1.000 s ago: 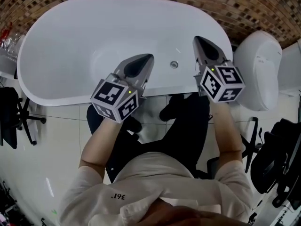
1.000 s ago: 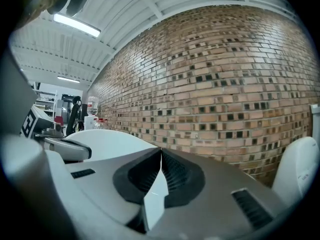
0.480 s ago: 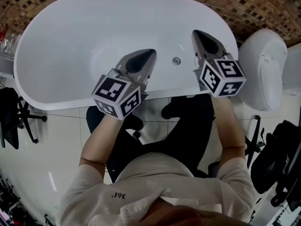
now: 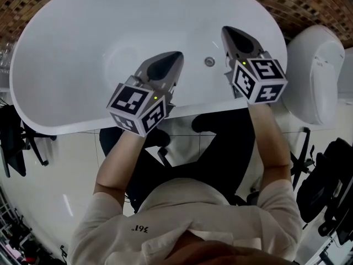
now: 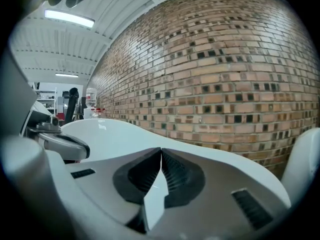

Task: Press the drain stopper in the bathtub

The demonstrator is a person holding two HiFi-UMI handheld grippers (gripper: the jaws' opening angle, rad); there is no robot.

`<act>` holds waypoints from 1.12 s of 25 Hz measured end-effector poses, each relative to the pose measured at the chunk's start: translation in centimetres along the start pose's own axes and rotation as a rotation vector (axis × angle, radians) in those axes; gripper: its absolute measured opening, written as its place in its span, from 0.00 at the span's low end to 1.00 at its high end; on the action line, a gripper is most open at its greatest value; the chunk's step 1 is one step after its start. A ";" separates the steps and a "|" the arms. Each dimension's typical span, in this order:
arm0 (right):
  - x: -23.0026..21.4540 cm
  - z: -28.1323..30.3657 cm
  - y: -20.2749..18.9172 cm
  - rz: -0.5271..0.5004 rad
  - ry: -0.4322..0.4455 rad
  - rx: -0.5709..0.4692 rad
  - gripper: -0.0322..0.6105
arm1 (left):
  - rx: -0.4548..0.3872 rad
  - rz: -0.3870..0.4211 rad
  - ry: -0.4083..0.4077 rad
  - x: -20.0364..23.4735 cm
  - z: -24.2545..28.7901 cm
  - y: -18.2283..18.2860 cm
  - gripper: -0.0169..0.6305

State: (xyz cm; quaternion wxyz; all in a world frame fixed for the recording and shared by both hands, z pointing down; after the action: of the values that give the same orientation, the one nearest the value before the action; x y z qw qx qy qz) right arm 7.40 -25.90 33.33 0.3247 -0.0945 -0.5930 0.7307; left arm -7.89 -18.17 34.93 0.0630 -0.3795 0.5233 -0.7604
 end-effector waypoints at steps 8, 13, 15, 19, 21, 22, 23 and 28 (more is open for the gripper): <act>-0.2 3.1 -2.4 0.001 0.013 0.054 0.08 | 0.032 -0.021 0.029 2.3 1.8 -1.3 0.04; -0.2 5.2 -5.1 0.013 0.030 0.119 0.08 | 0.049 -0.031 0.058 3.8 2.6 -2.1 0.04; -0.3 6.1 -6.1 0.022 0.036 0.142 0.08 | 0.063 -0.033 0.064 4.5 3.2 -2.5 0.04; -0.5 8.3 -8.1 0.040 0.044 0.185 0.08 | 0.094 -0.042 0.086 6.0 4.5 -3.6 0.04; -0.6 9.6 -9.3 0.045 0.046 0.212 0.08 | 0.112 -0.050 0.098 6.7 5.1 -4.3 0.04; -0.7 10.2 -10.1 0.048 0.046 0.230 0.08 | 0.121 -0.056 0.102 7.0 5.3 -4.6 0.04; -0.8 10.8 -10.9 0.055 0.047 0.250 0.08 | 0.129 -0.062 0.105 7.2 5.5 -5.0 0.04; -1.0 12.9 -14.2 0.110 0.076 0.316 0.08 | 0.163 -0.077 0.108 8.0 6.5 -6.4 0.04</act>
State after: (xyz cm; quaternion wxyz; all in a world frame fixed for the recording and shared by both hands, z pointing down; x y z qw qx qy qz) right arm 6.55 -35.66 49.89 0.3173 -0.1024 -0.4519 0.8274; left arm -7.39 -24.14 45.53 0.0361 -0.3515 0.4471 -0.8217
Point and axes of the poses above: the fingertips, and each gripper's own axes: z forward along the fingers, x to its left, y out of its top, the point moved 4 cm from there along -z, backward along the fingers, and after that the axes turned 15 degrees about -z, right-handed, at the moved point
